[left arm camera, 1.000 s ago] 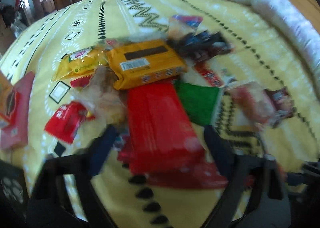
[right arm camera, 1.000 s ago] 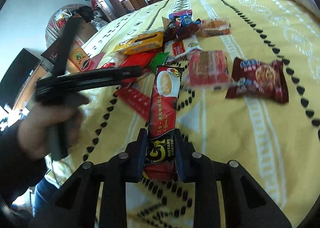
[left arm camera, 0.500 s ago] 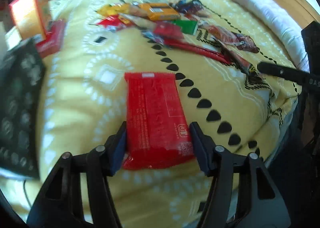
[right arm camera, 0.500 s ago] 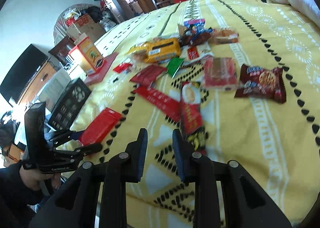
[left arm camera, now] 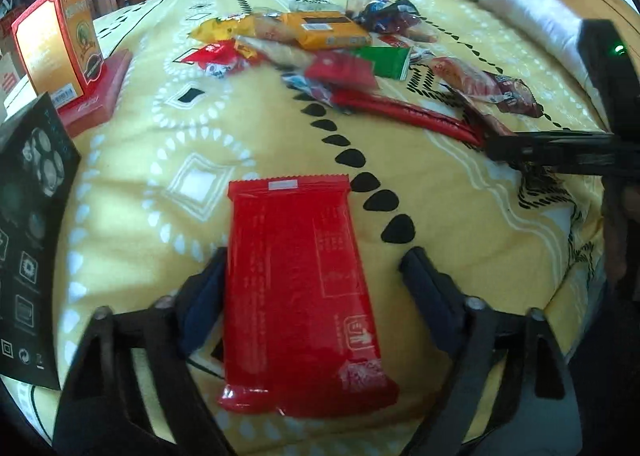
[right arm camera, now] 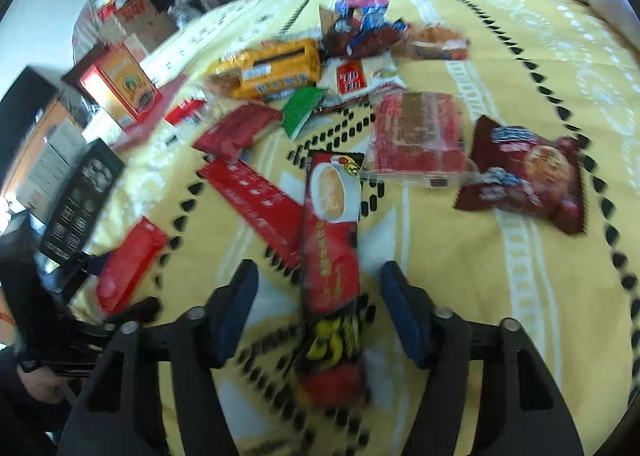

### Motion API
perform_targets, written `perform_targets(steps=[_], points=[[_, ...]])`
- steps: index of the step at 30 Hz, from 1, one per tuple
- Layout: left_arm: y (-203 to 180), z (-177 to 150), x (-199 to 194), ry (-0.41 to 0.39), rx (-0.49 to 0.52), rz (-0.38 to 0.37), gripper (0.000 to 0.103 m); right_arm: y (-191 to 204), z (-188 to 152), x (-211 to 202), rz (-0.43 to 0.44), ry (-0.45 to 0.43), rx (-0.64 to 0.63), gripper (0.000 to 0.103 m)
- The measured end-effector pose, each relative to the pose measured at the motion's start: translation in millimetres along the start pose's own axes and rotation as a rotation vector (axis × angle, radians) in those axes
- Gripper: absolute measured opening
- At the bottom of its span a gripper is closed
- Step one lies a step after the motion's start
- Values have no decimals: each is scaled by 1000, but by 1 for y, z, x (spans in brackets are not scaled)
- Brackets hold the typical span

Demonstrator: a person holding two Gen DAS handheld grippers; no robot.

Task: Organize snacks
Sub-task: 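Grasp the red wafer pack with left tool while right tool grasps the red coffee stick, then carry both packs over the bowl and open both tools to drop them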

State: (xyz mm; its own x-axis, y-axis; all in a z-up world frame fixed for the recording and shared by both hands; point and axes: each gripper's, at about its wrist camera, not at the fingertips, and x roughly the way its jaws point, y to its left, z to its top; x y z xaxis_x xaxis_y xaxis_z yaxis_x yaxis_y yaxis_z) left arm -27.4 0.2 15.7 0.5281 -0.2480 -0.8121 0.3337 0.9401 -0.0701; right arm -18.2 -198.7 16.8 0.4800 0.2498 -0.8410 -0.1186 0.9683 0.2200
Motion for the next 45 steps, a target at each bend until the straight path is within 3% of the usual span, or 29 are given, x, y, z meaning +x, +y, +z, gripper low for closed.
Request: perform_targets(steps=[1,3,9,14,17,22,31,38,45], points=[[1,1,-3,-2,-4,4,52,-1,-1,1,-24,-6,-11,32],[3,4,-10,-3,-10,-8,52,-7,-6,-8,-7,-30,22,26],[5,13,-43,-83,-42,-48,52,-5,-26,-54,10,-112,51,25],[17,32,-110,-238,-62,-37,52,19,-13,-97,27,-206,23,25],[37,44,-156,-336,-81,9,52,48,10,-119,60,-267,-28,25],[93,49,-222,-452,-139,201,52,120,57,-144,148,-360,-137,25],[208,4,-280,-479,-355,463,52,285,119,-139,352,-369,-358,25],[253,-20,-282,-436,-473,545,52,401,131,-108,469,-273,-470,25],[285,-36,-272,-385,-558,542,52,479,126,-83,502,-193,-565,25]])
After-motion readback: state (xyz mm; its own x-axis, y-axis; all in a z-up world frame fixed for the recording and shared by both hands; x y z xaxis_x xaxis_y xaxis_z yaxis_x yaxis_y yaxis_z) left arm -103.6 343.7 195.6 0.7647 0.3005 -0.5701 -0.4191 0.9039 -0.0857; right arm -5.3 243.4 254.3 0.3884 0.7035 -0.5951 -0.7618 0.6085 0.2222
